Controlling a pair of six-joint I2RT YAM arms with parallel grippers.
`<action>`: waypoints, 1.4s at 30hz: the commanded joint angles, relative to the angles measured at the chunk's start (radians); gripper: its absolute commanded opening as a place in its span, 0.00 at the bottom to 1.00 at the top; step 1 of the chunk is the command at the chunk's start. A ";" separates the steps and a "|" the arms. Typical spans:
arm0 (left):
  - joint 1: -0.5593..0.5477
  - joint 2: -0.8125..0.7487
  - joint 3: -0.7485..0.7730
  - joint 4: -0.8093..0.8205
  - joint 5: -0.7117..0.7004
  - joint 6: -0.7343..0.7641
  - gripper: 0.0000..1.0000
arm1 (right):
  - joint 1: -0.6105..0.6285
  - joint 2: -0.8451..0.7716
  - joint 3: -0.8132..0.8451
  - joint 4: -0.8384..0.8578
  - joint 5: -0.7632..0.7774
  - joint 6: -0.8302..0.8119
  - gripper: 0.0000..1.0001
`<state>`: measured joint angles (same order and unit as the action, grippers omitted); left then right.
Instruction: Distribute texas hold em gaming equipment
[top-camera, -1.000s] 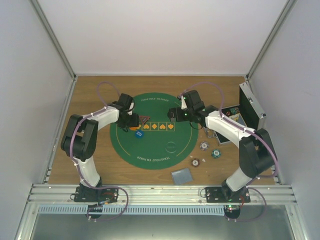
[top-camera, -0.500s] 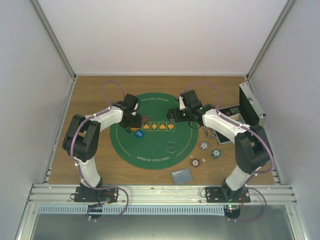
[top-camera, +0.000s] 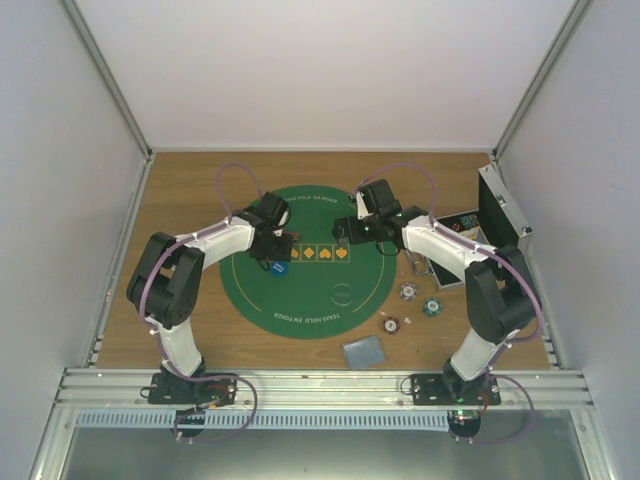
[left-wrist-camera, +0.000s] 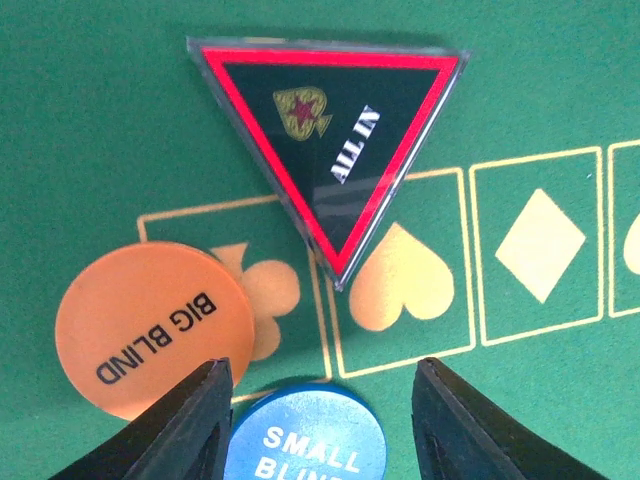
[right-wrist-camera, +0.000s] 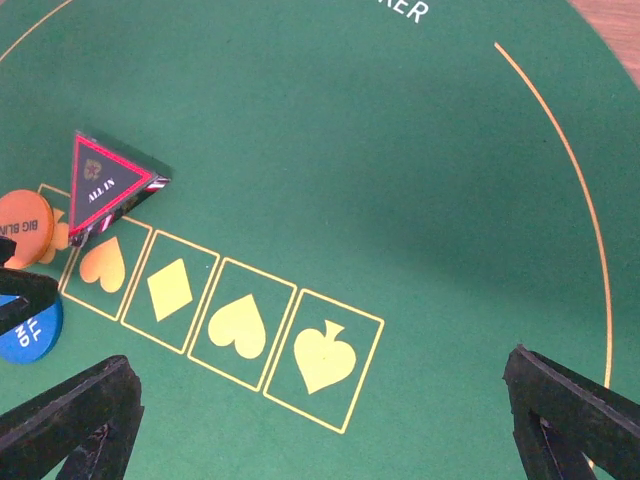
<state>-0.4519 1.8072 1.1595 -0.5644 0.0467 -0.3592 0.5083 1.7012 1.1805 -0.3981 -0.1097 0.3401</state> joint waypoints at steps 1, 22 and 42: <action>-0.011 -0.003 -0.029 0.014 0.017 -0.022 0.50 | -0.009 0.023 0.022 -0.016 0.009 -0.019 1.00; -0.092 0.030 -0.110 0.010 -0.038 -0.014 0.44 | -0.006 0.013 0.000 -0.046 0.031 -0.022 1.00; -0.290 -0.066 -0.256 -0.014 -0.089 -0.128 0.40 | 0.030 -0.032 -0.084 -0.041 0.027 0.003 1.00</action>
<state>-0.6811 1.7329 0.9737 -0.4709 -0.1410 -0.4278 0.5251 1.7004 1.1175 -0.4397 -0.0872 0.3298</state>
